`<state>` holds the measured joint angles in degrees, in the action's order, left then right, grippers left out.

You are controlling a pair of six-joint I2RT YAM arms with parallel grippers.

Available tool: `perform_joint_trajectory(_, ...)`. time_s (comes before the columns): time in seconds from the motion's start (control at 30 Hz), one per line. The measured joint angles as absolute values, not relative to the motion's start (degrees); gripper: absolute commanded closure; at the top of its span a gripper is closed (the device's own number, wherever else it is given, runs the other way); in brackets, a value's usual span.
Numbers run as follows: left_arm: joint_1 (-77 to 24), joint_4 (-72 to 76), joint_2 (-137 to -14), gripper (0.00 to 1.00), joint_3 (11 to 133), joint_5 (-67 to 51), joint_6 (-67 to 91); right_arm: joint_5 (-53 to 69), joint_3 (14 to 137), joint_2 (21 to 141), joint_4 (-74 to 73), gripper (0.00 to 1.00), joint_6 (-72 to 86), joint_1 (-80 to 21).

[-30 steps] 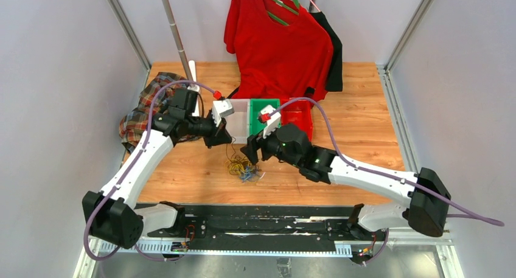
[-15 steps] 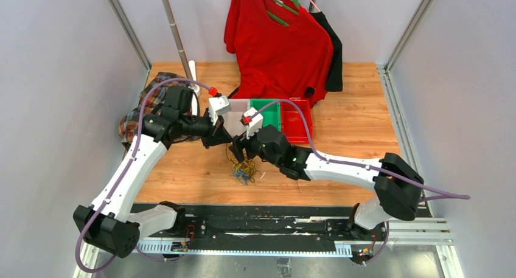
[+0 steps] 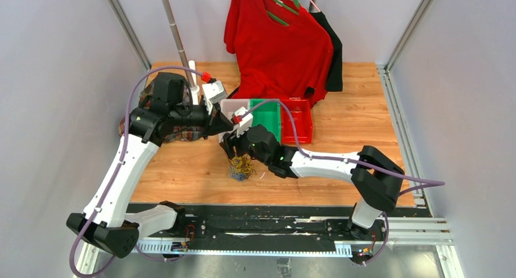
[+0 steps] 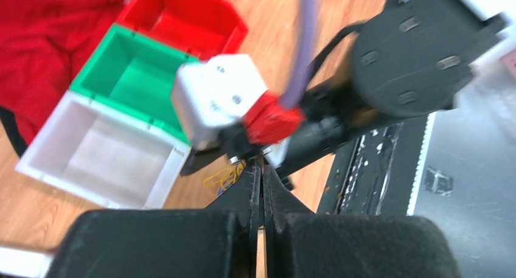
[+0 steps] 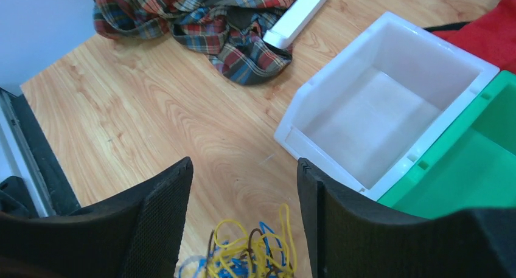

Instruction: Untangle the cables

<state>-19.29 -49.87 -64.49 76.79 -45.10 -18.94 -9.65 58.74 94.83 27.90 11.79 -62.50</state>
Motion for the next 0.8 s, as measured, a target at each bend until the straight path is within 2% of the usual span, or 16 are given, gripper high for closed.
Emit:
perform_joint_trajectory(0.3,-20.08,-50.26,-65.73,0.99,88.73,-49.87,-14.44,-10.57,54.65,96.36,29.41,0.46,13.06,-62.13)
perform_joint_trajectory(0.8,-20.08,-50.30,-69.32,1.00,108.99,-45.76,-11.70,-12.56,43.77,94.87,30.96,0.48,16.14,-61.08)
